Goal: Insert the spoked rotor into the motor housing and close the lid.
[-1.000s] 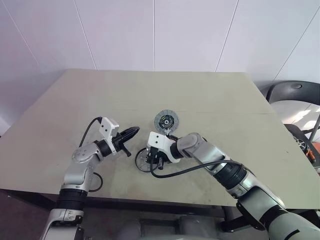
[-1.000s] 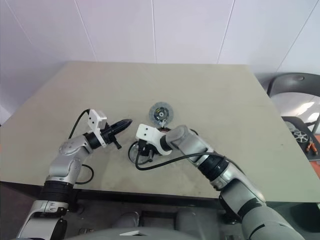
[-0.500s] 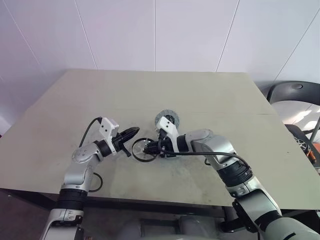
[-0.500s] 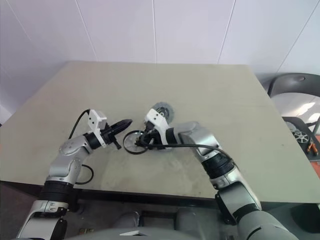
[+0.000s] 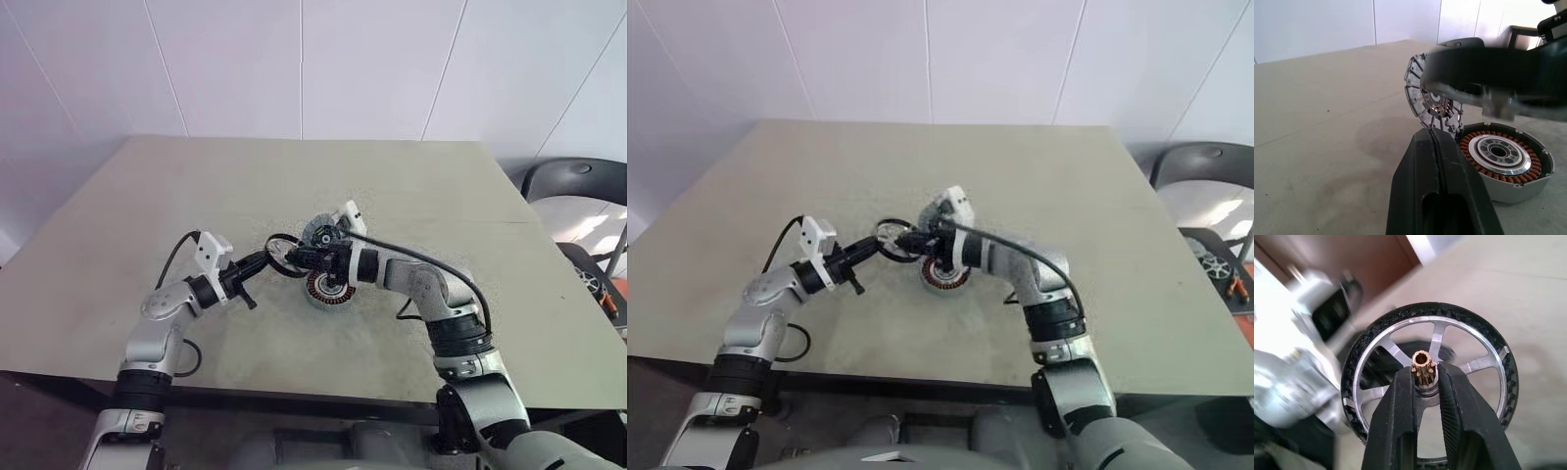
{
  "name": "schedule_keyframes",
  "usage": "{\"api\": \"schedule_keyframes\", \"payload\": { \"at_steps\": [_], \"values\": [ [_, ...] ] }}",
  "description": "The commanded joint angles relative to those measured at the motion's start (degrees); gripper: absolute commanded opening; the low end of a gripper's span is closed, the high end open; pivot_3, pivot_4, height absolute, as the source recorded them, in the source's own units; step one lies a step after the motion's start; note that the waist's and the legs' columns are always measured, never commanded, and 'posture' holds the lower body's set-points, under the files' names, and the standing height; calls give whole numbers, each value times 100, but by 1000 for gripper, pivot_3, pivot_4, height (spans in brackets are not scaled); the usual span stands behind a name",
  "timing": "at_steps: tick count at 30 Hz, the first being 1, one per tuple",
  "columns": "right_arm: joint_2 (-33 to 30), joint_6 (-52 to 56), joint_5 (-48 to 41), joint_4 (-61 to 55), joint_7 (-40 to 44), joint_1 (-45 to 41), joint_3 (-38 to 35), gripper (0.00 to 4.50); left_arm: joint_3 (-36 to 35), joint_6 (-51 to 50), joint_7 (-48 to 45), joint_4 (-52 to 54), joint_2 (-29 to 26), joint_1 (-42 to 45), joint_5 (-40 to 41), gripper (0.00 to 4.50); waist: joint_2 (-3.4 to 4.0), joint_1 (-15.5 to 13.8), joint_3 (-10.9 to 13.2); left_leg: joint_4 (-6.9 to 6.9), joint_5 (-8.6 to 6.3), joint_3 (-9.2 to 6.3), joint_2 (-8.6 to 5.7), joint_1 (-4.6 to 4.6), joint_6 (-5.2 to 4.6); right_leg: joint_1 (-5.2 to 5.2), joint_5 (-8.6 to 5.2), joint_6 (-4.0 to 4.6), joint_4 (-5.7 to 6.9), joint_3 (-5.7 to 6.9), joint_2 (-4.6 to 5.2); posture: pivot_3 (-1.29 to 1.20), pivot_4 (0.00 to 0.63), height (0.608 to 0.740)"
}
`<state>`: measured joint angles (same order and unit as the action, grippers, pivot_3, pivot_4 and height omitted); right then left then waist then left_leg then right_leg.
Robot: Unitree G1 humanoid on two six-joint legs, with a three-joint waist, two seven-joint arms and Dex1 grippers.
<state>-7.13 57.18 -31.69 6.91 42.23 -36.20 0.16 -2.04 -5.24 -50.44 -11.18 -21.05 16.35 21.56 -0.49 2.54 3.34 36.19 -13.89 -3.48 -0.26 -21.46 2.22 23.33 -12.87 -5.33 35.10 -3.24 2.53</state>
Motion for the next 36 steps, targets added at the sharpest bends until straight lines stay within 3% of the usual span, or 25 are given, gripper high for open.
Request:
{"api": "schedule_keyframes", "payload": {
  "at_steps": [1, 10, 19, 25, 28, 36],
  "values": [
    [184, 102, -337, 59, -230, -142, -379, 299, -165, 115, -14, 70, -6, 67, 104, 0, 0, -1, 0, 1, 0, 0, 0, 0, 0, 0, 0, 0, 0, 0, 0, 0, 0, 740],
    [1256, 230, -1598, 1105, -1819, -652, -2317, 299, -86, 39, -31, 94, 267, 183, 169, 0, 1, 8, 0, -2, 0, -1, 1, 1, 0, 1, 2, 0, 3, 0, -2, 0, 0, 740],
    [1575, 632, -2663, 1668, -2727, -946, -3079, 299, -174, -149, -87, 43, 648, 396, 512, 0, 2, 22, 0, -2, 0, 0, 0, -1, -1, 0, 2, -1, 1, -1, -1, 0, 0, 740],
    [1648, 745, -3143, 1640, -2938, -974, -3053, 299, -99, -277, -68, 158, 735, 374, 518, 0, 3, 119, 0, -4, 1, -2, 2, -1, -1, 1, 2, -2, 2, 0, -5, 0, 0, 740],
    [1663, 799, -3353, 1607, -2995, -958, -3022, 299, -90, -305, -88, 166, 721, 354, 485, 581, 3, 151, 0, -3, 1, -2, 1, -2, -1, 0, 2, -2, 2, -1, -5, 0, 0, 740],
    [1630, 784, -3711, 1632, -3046, -956, -2908, 299, 175, 564, 8, -33, 625, 390, -268, 3351, 3, 151, 1, -4, 1, -3, 2, -1, -2, 0, 1, -2, 1, -1, -5, 0, 0, 740]
  ]
}}
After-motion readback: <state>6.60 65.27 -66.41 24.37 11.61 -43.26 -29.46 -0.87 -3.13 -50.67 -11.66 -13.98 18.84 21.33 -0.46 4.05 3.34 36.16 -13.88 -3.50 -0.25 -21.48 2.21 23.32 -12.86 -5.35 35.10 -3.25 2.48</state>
